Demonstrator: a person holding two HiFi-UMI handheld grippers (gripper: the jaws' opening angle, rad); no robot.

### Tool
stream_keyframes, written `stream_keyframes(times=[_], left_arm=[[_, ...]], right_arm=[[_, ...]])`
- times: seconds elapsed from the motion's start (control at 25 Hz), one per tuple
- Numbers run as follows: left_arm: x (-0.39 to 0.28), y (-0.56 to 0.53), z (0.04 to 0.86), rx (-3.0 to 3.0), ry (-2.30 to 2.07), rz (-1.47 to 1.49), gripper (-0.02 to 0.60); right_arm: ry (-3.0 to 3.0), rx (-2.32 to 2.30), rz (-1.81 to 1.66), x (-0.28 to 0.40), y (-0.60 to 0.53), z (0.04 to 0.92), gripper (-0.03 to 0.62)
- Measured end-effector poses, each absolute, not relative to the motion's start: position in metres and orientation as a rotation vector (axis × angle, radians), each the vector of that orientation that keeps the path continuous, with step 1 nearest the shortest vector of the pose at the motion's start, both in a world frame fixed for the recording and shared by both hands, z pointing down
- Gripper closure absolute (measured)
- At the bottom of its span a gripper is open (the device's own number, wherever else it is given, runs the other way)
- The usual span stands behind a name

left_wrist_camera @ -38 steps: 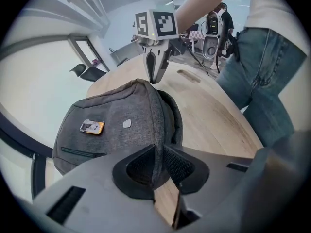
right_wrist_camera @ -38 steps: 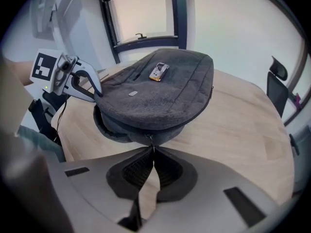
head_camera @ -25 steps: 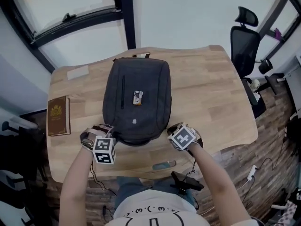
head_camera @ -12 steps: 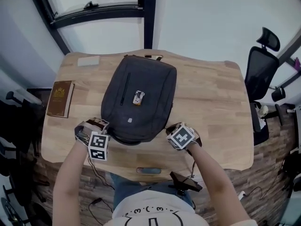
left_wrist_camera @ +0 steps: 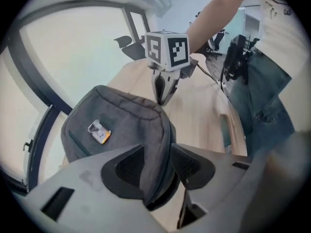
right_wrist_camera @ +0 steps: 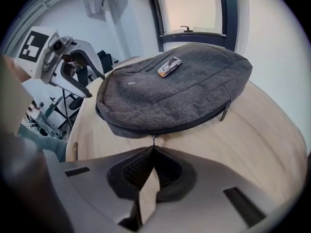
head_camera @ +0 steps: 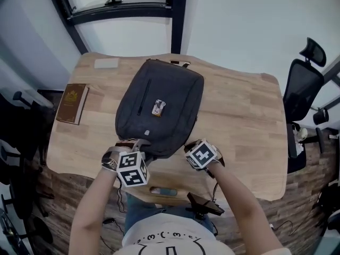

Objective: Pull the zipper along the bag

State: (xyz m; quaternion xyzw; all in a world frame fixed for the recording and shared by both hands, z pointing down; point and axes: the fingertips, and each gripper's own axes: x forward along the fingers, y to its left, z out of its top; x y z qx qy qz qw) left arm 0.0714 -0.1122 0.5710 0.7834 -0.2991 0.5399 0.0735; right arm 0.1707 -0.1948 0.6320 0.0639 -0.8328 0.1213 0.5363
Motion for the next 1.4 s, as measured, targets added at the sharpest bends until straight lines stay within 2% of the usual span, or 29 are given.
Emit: stream_keyframes(times=[0.2, 0.32, 0.44, 0.64, 1.4], left_arm=[[0.12, -0.134, 0.602, 2.299, -0.878, 1.549, 0.42], [0.119, -0.136, 0.612, 2.26, -0.897, 1.59, 0.472], [0.119, -0.136, 0.612, 2.248, -0.88, 1.563, 0.486], [0.119, -0.134, 0.613, 2.264, -0.867, 1.569, 0.497], [0.135, -0.149, 0.608, 2.246, -0.827, 1.486, 0.505]], right_arm=[[-1.985, 0.14, 0.292, 0.171, -0.196, 0.627, 0.542], [-1.999, 0.138, 0.313, 0.173, -0.197, 0.625, 0.542], [-2.006, 0.109, 0.27, 0.175, -0.198, 0.627, 0.542], [-1.956, 0.035, -0.056, 0.179, -0.218, 0.635, 0.537], [-2.004, 0.241, -0.151, 0.169, -0.358, 0.631, 0.52]])
